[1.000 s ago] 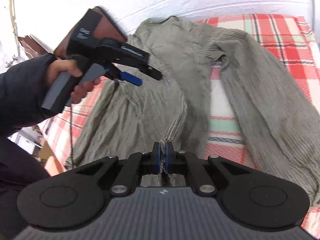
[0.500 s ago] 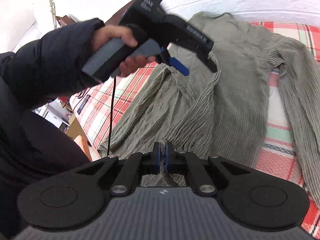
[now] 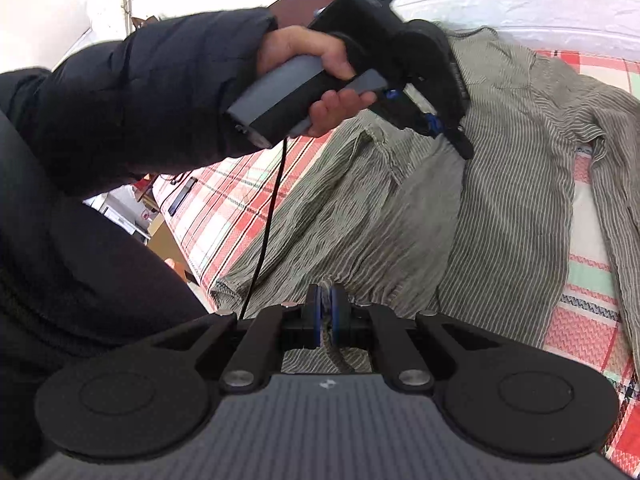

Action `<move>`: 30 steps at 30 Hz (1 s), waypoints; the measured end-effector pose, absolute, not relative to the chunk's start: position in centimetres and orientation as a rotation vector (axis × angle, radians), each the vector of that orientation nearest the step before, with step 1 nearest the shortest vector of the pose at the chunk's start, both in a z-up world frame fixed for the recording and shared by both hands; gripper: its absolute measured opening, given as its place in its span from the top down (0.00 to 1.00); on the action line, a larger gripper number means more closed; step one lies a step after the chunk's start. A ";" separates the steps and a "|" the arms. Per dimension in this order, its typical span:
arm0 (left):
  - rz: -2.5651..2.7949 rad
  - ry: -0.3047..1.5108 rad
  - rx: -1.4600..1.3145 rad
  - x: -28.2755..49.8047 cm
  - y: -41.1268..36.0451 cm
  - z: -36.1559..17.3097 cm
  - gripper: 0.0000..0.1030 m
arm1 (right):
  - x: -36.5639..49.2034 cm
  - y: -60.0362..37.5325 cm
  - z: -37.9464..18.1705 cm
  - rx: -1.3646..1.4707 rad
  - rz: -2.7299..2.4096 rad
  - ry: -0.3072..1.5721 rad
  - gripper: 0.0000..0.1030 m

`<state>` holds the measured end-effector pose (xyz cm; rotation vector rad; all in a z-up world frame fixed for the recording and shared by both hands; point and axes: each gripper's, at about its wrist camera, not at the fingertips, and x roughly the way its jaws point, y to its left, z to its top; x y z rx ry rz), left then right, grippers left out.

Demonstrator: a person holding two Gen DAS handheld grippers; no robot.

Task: Fold clothes
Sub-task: 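Grasp the shirt front edge with both grippers and lift it toward the collar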

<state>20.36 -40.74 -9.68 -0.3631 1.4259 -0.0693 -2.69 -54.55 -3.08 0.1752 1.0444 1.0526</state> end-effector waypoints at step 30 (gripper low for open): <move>-0.171 1.391 -0.433 9.8 -18.1 -11.1 1.00 | -7.6 -33.2 -2.1 -0.007 1.218 1.142 0.95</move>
